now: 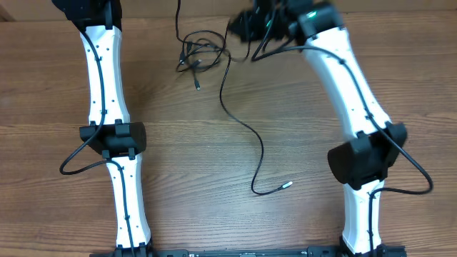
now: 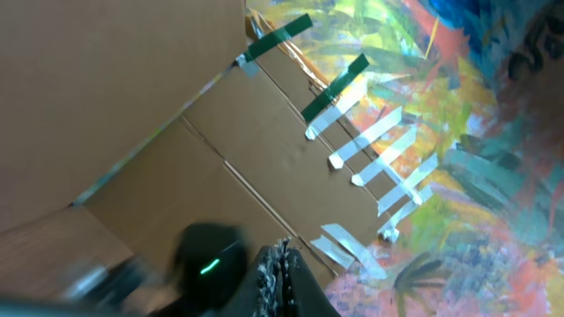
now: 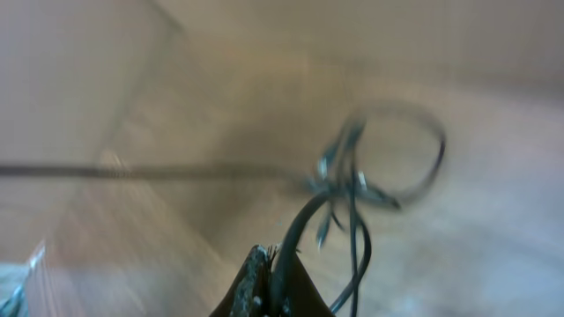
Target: Untangle cables
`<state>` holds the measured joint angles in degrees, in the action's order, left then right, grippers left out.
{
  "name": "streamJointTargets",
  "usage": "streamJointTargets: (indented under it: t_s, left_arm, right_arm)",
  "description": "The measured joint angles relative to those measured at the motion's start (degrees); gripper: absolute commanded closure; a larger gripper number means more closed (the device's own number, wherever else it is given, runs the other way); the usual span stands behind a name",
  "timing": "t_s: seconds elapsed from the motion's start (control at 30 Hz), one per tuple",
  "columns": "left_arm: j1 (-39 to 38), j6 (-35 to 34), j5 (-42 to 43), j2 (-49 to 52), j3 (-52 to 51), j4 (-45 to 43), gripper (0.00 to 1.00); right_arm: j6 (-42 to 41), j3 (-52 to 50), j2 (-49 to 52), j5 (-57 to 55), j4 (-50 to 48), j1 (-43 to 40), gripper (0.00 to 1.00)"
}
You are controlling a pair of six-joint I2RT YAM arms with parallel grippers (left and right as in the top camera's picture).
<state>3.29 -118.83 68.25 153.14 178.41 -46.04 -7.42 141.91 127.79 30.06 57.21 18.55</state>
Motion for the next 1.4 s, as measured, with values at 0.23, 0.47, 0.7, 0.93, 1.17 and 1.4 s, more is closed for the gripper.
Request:
streamJointTargets:
  t_s: [0.23, 0.47, 0.7, 0.93, 1.17, 1.4]
  left_arm:
    - [2.45, 0.00, -3.21, 0.00, 0.04, 0.02, 0.95]
    - [2.97, -0.17, -4.66, 0.00, 0.07, 0.00, 0.01]
    - [2.97, -0.15, -1.97, 0.00, 0.07, 0.04, 0.00]
    - [2.73, 4.87, 8.26, 0.00, 0.09, 0.04, 0.00]
    - [1.95, 12.63, 18.56, 0.00, 0.09, 0.92, 0.00]
    - [2.36, 31.65, 21.18, -0.13, -1.73, 16.50, 0.00]
  right_arm:
    - [-0.02, 21.11, -0.15, -0.09, 1.92, -3.78, 0.96]
    - [-0.04, 27.50, -1.01, -0.31, 1.92, -3.78, 0.96]
    - [-0.02, 27.54, -1.03, -0.33, 1.99, -3.78, 0.96]
    - [-0.02, 27.54, -1.36, -2.78, 2.03, -3.76, 0.96]
    - [0.00, 27.54, -4.09, -15.78, 4.79, -3.89, 0.96]
    - [0.04, 27.61, -7.37, -23.58, 9.94, -5.38, 0.96]
